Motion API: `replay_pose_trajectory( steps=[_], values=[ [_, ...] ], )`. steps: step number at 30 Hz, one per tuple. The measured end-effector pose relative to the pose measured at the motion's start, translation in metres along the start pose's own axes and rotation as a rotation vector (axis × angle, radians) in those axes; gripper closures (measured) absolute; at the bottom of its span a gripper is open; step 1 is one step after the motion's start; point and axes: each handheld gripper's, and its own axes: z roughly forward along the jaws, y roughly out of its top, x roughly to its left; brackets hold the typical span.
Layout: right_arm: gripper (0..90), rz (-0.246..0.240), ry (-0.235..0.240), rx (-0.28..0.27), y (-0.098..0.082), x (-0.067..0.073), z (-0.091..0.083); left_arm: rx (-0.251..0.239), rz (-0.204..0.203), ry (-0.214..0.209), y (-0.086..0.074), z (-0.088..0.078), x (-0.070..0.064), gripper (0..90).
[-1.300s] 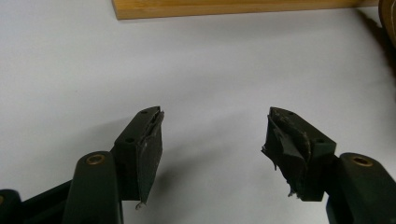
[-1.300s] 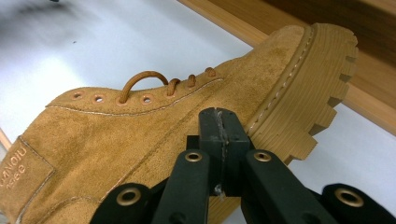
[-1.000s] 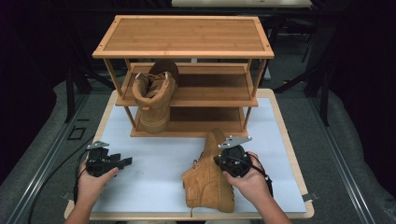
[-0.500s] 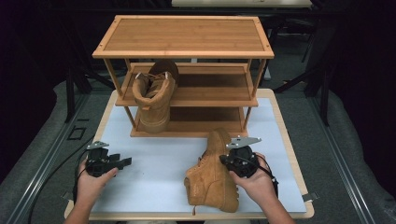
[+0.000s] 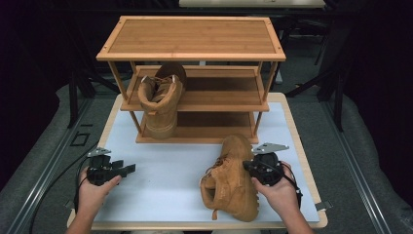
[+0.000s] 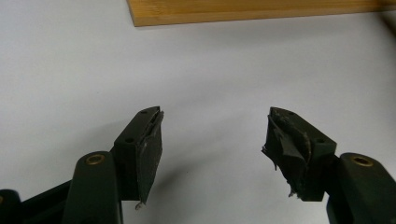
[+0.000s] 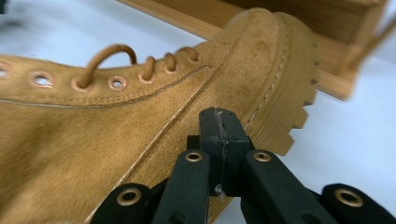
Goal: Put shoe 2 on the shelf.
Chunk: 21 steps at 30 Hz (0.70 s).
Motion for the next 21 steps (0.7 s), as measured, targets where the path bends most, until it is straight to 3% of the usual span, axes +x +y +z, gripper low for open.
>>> replay_pose_trajectory(
  steps=[9,10,11,13,14,16,18,19,21],
  values=[
    [90.0,0.052,-0.032,0.000,-0.011,-0.016,-0.002,0.000,0.003,0.001,0.001,0.001,0.000,36.4],
    [90.0,0.065,-0.016,0.009,-0.014,-0.022,-0.002,-0.001,0.001,0.000,0.001,0.001,0.000,36.3],
    [90.0,0.077,-0.050,0.012,-0.016,-0.024,-0.002,0.000,-0.001,0.001,0.001,0.001,0.000,36.3],
    [90.0,0.092,-0.055,0.017,-0.019,-0.029,-0.001,0.000,-0.001,0.001,0.001,0.001,0.000,36.4],
    [90.0,0.114,-0.054,0.030,-0.025,-0.037,0.000,0.002,0.004,0.001,0.000,0.002,-0.001,36.4],
    [90.0,0.132,-0.061,0.036,-0.028,-0.041,0.001,0.004,0.003,0.002,0.000,0.002,-0.001,36.4],
    [90.0,0.184,-0.034,0.046,-0.034,-0.052,0.003,0.005,0.005,0.001,0.001,0.002,-0.001,36.4],
    [90.0,0.205,-0.069,0.074,-0.041,-0.060,0.007,0.005,0.005,0.002,0.001,0.002,-0.001,36.3],
    [90.0,0.220,-0.085,0.076,-0.043,-0.063,0.008,0.005,0.005,0.003,0.001,0.002,-0.001,36.4]
  ],
)
